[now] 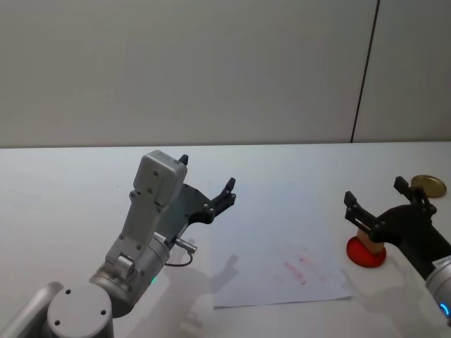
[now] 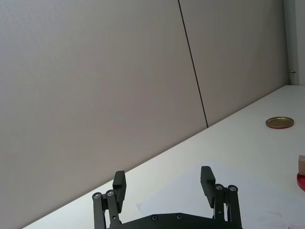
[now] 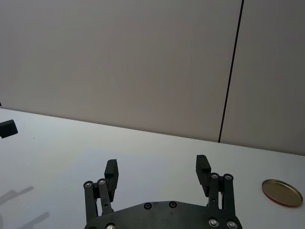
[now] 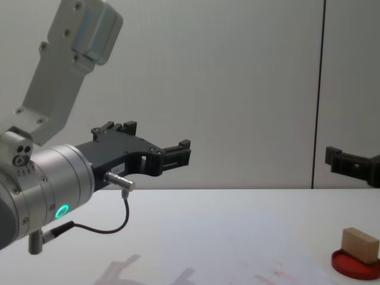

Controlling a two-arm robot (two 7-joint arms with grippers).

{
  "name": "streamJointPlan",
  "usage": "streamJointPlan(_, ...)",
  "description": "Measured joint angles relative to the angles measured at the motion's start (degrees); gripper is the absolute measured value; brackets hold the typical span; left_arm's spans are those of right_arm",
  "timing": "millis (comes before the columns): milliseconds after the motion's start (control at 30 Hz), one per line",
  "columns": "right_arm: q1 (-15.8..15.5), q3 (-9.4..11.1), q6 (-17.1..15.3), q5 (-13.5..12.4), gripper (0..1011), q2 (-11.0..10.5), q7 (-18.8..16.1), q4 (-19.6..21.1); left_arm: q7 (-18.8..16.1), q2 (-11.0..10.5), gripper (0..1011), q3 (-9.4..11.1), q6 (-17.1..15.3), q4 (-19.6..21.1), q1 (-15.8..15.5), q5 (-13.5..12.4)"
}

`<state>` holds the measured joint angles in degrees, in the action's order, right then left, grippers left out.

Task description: Use the one hand to pick up the stamp and affix it onto the A4 paper.

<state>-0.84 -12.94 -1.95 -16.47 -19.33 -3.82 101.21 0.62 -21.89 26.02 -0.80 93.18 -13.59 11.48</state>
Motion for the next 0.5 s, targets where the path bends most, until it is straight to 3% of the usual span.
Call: streamJointPlan(500,0.0,0.0,0.0,0.0,1001,0.0,0.0,0.0,0.0,0.0,993,0.0,0.0,0.0,0.0,0.0)
